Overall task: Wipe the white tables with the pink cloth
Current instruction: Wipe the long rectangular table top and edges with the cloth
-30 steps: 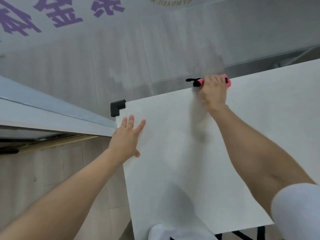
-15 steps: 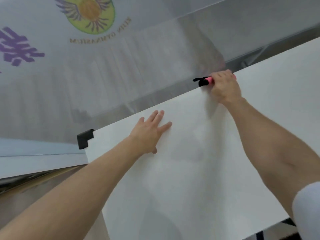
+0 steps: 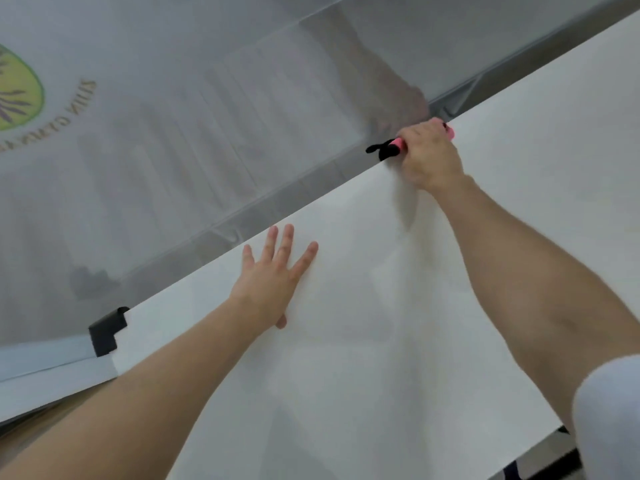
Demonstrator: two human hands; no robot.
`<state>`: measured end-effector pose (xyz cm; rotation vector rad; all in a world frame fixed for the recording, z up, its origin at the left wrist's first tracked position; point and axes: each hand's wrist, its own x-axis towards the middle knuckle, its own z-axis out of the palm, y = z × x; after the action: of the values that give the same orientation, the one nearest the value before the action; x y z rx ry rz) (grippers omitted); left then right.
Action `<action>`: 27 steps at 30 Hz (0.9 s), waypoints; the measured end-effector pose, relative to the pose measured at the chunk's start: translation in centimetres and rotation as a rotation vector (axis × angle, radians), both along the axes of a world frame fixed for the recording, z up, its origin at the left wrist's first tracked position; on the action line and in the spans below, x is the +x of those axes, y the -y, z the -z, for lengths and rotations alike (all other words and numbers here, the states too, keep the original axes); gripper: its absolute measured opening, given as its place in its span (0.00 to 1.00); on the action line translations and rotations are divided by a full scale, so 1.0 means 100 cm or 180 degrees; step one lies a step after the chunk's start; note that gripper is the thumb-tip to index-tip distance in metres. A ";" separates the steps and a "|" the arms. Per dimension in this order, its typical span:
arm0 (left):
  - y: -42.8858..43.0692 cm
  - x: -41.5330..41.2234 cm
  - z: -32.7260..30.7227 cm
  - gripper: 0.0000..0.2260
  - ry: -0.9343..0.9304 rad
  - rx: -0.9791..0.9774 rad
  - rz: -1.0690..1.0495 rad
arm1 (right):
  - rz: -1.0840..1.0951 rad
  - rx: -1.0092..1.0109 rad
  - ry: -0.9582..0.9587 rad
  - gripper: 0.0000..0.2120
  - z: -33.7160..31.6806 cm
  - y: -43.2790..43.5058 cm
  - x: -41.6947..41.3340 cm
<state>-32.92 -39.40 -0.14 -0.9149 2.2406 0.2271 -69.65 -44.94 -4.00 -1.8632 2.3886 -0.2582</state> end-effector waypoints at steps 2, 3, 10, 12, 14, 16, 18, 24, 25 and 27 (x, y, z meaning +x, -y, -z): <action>-0.001 0.001 0.000 0.70 0.0011 -0.0005 0.0037 | -0.0197 -0.0259 0.0188 0.15 0.015 0.002 0.058; -0.002 0.000 -0.001 0.70 0.0023 -0.0036 0.0065 | -0.0510 -0.0299 0.0387 0.12 0.020 -0.003 0.098; -0.001 0.000 -0.003 0.70 0.0099 -0.0086 0.0181 | -0.1307 -0.0243 0.0493 0.12 0.012 -0.009 0.067; 0.000 0.001 -0.002 0.70 0.0081 -0.0102 0.0177 | -0.0625 -0.0313 0.0220 0.10 0.013 -0.008 -0.005; -0.001 0.001 -0.001 0.70 0.0084 -0.0094 0.0158 | -0.0131 -0.0325 0.0181 0.11 0.010 -0.008 -0.016; -0.002 0.000 -0.002 0.70 0.0078 -0.0100 0.0162 | -0.0154 -0.0466 0.0371 0.10 0.011 -0.008 0.037; -0.002 -0.001 -0.003 0.71 0.0086 -0.0112 0.0163 | -0.0968 -0.0419 0.0763 0.14 0.011 -0.016 0.121; 0.000 0.001 -0.004 0.70 0.0055 -0.0078 0.0138 | -0.1509 0.0057 0.0507 0.16 0.002 -0.003 0.073; 0.000 0.002 -0.003 0.70 0.0049 -0.0076 0.0146 | -0.1094 0.0034 0.0263 0.16 0.003 0.000 0.029; 0.000 0.004 -0.002 0.70 0.0035 -0.0100 0.0136 | -0.0401 0.0071 0.0113 0.14 -0.001 0.000 -0.034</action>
<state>-32.56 -39.39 0.10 -0.8816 2.2568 0.1676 -73.09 -44.91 -3.92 -1.9723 2.2309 -0.2505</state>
